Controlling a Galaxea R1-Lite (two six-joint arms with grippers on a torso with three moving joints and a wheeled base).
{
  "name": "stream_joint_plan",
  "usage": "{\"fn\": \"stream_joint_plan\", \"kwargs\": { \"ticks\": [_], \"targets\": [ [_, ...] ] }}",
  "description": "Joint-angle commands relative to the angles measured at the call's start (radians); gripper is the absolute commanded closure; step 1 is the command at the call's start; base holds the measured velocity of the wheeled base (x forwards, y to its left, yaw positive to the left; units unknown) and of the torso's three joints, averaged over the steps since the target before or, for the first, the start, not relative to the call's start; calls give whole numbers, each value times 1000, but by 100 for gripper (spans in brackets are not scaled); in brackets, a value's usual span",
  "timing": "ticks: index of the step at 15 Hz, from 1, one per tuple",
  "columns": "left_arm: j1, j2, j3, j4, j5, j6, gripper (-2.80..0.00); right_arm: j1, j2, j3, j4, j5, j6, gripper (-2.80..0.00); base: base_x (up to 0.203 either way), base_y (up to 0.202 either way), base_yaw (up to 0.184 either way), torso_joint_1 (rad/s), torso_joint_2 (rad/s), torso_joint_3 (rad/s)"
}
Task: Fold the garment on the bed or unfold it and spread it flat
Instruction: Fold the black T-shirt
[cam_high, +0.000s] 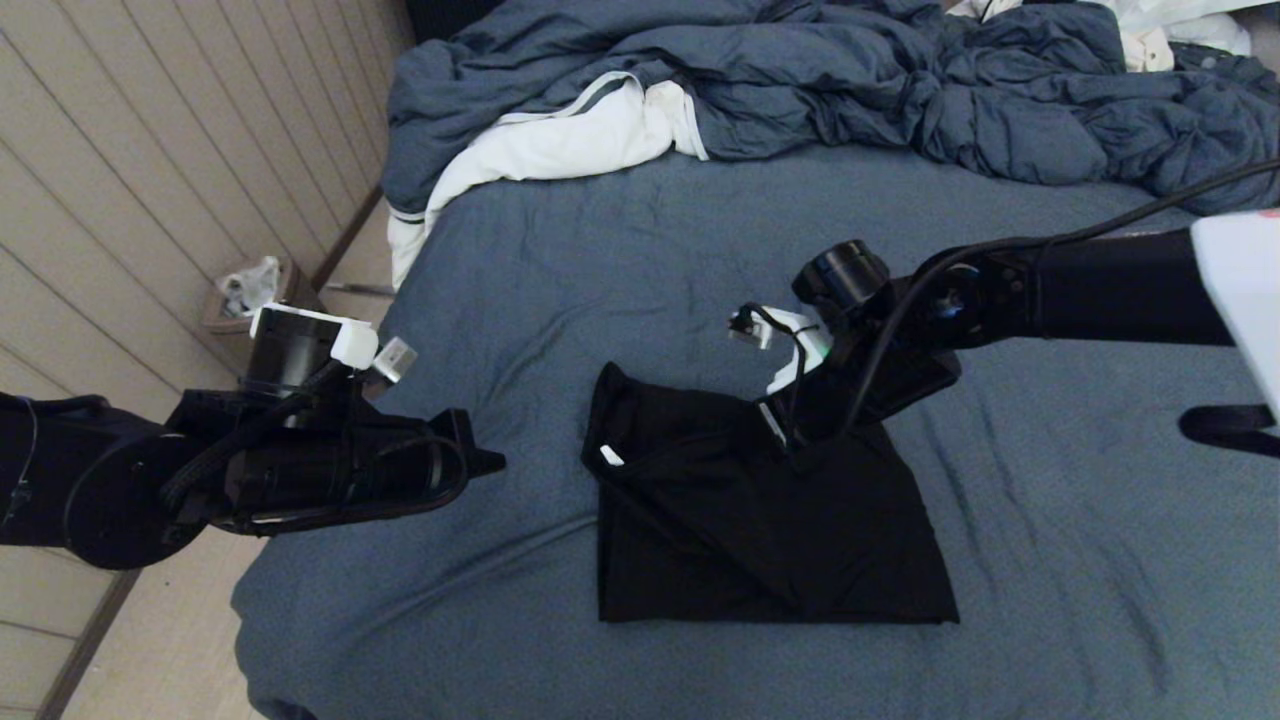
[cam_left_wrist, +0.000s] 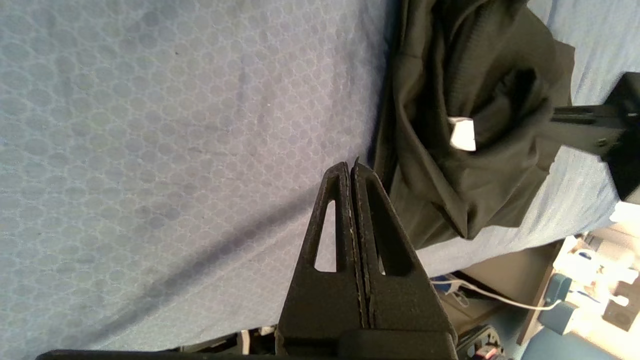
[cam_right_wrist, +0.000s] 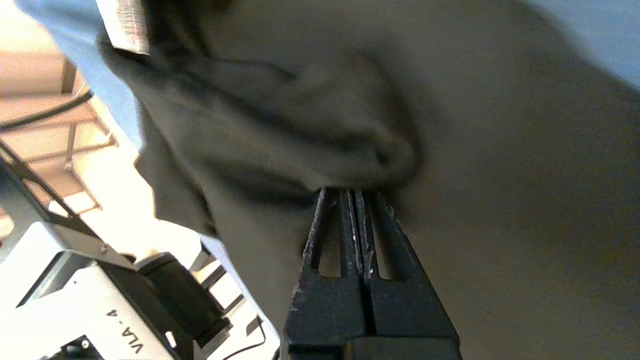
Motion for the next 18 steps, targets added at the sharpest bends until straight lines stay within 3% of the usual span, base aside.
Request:
{"fn": "stream_joint_plan", "kwargs": {
  "ticks": [1,5,11,14,18],
  "targets": [
    [0,8,0,-2,-2,-4,0,49,32,-23,4,2,1,0,0,0,0,0,0,0],
    [0,10,-2,-2,-2,-4,0,171,-4,-9,10,4,5,0,0,0,0,0,0,0],
    [0,14,-3,-5,-2,-4,0,302,-103,158,4,6,-6,0,0,0,0,0,0,0],
    [1,12,-5,-5,-1,-4,0,288,-137,148,2,7,-4,0,0,0,0,0,0,0],
    [0,15,-5,-5,-2,-4,0,179,-172,104,3,8,-3,0,0,0,0,0,0,0]
  ]
}}
